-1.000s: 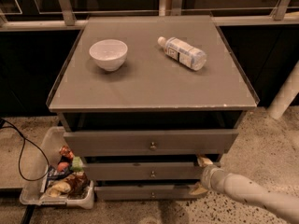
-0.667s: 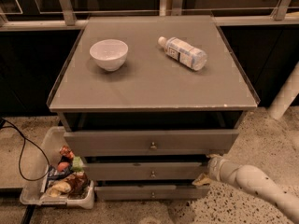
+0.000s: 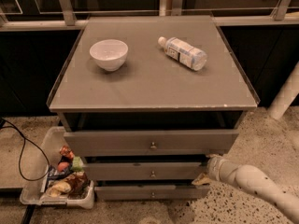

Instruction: Open middle drawer

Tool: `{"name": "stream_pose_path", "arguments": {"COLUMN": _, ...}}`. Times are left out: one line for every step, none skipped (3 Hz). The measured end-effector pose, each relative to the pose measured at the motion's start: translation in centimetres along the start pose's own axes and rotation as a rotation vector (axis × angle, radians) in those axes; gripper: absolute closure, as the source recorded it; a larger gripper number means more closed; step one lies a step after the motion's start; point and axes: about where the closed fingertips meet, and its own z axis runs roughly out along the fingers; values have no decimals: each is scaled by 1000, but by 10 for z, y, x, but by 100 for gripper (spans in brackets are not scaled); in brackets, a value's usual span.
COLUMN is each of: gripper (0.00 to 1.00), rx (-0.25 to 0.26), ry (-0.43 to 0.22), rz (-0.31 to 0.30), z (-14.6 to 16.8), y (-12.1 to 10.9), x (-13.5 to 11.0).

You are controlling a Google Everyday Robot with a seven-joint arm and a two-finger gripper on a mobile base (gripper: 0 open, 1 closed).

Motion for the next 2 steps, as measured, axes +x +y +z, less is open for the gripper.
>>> {"name": "stream_pose_path", "arguments": {"gripper": 0, "rx": -41, "ry": 50, "rz": -23, "z": 14, "y": 19, "x": 4}}
{"name": "stream_pose_path", "arguments": {"gripper": 0, "rx": -102, "ry": 122, "rz": -61, "z": 26, "y": 49, "x": 10}}
